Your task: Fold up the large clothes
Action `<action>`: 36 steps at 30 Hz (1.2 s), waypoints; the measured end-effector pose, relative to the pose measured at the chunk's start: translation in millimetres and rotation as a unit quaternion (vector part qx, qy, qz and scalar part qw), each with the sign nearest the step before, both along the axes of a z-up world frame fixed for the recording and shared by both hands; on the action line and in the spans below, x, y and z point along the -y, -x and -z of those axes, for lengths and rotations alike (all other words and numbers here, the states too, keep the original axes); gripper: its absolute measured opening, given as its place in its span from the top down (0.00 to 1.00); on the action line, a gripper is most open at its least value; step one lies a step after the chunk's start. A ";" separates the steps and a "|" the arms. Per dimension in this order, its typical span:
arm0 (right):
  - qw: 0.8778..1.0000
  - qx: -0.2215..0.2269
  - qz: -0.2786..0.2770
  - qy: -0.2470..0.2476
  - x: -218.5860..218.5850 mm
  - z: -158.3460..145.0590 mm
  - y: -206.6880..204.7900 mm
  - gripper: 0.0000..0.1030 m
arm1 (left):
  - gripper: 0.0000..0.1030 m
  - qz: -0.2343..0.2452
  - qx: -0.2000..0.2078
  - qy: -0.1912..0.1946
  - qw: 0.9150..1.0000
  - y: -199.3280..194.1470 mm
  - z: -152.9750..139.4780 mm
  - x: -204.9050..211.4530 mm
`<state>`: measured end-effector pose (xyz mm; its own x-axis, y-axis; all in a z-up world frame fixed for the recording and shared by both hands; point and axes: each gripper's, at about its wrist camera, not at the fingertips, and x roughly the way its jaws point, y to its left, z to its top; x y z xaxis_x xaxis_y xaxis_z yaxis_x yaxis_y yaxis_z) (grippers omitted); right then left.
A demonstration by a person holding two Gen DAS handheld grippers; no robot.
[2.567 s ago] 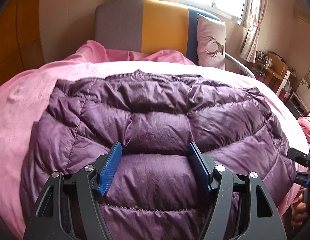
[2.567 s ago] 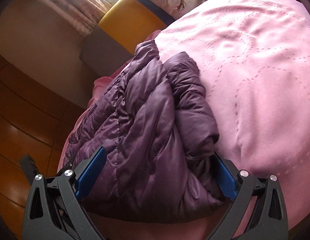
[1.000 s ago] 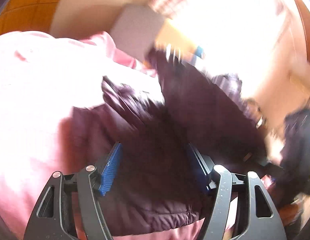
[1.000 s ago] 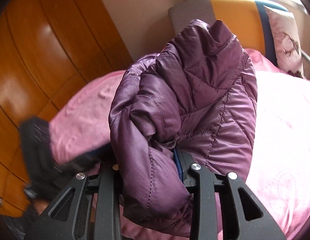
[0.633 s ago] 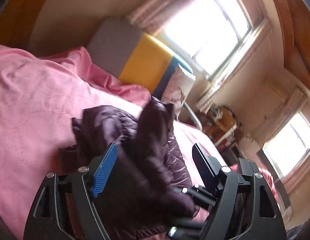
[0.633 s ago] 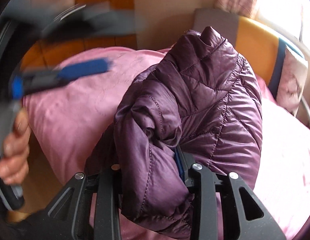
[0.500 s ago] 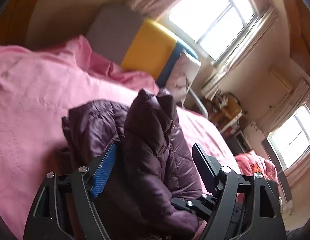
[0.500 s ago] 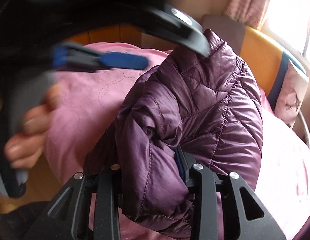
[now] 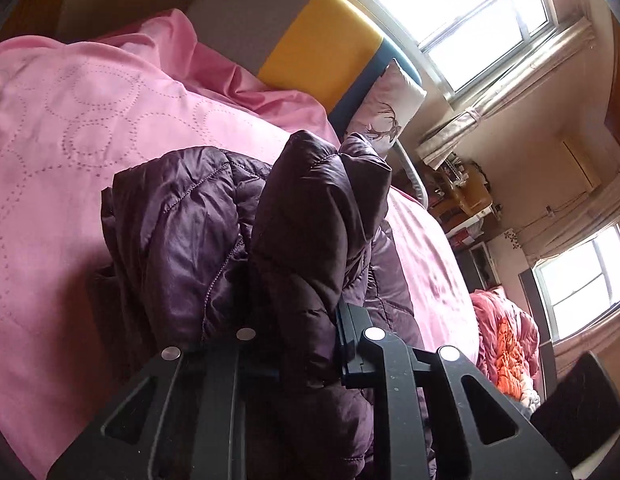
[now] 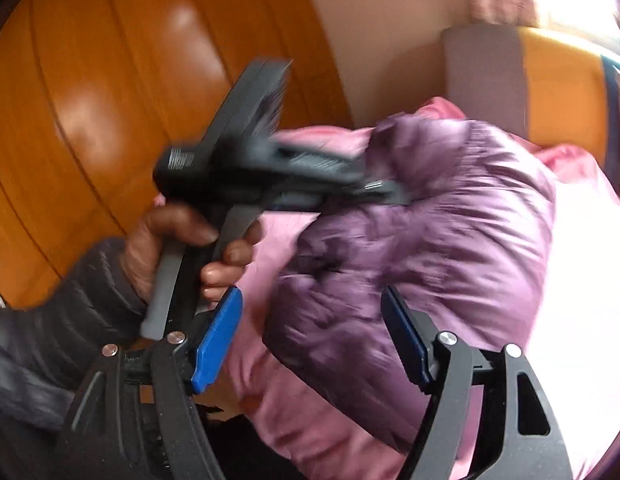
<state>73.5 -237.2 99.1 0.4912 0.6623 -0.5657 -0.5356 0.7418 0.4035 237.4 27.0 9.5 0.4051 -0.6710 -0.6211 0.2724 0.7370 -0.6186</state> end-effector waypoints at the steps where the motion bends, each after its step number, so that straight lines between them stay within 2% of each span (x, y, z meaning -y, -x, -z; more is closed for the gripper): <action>1: 1.000 -0.004 0.017 0.002 13.0 1.6 -1.0 0.32 | 0.84 0.000 0.000 0.000 1.000 -1.5 0.5 -1.5; 4: 0.997 -0.017 0.062 0.037 42.8 18.1 -7.5 0.41 | 0.84 0.003 -0.002 0.002 1.000 -4.3 0.7 -4.3; 6: 0.996 -0.031 0.070 0.052 51.2 31.5 -18.8 0.44 | 0.85 0.001 -0.006 0.002 1.000 -3.6 0.5 -6.4; 11: 0.994 -0.021 0.052 0.090 26.3 43.9 -16.0 0.44 | 0.84 -0.015 -0.033 -0.006 0.999 -3.6 8.4 -21.8; 15: 0.993 -0.012 0.032 0.117 -0.9 57.2 -12.4 0.44 | 0.84 -0.047 -0.061 -0.045 0.996 -3.9 20.8 -42.2; 19: 0.987 0.009 0.019 0.162 -25.3 72.8 -10.3 0.44 | 0.77 -0.084 -0.071 -0.089 0.990 1.1 41.5 -54.1; 21: 0.984 0.011 0.018 0.177 -24.9 84.7 -13.3 0.44 | 0.77 -0.101 -0.080 -0.084 0.988 6.4 60.7 -57.7; 24: 0.986 -0.005 -0.001 0.164 -11.4 84.8 -21.8 0.44 | 0.76 -0.109 -0.055 -0.106 0.987 16.0 64.0 -50.5; 27: 0.993 -0.041 -0.038 0.103 15.7 65.0 -37.8 0.43 | 0.76 -0.115 -0.036 -0.117 0.986 21.0 57.5 -47.4; 28: 0.995 -0.050 -0.038 0.077 28.8 56.8 -44.8 0.43 | 0.72 -0.117 -0.027 -0.124 0.985 23.2 54.7 -46.8; 30: 0.998 -0.045 -0.015 0.048 49.5 41.7 -62.1 0.37 | 0.69 -0.119 -0.005 -0.151 0.981 29.2 49.9 -42.4; 33: 0.999 -0.034 0.034 0.020 72.6 26.6 -100.5 0.36 | 0.69 -0.124 0.011 -0.166 0.978 34.7 43.2 -38.1; 36: 0.997 -0.035 0.075 0.012 69.9 21.8 -148.3 0.35 | 0.64 -0.129 0.030 -0.191 0.973 41.3 41.4 -34.2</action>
<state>221.8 -307.1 77.4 0.5425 0.5704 -0.6167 -0.3900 0.8212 0.4165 196.0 61.2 -31.8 0.5720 -0.2678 -0.7753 0.0758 0.9584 -0.2752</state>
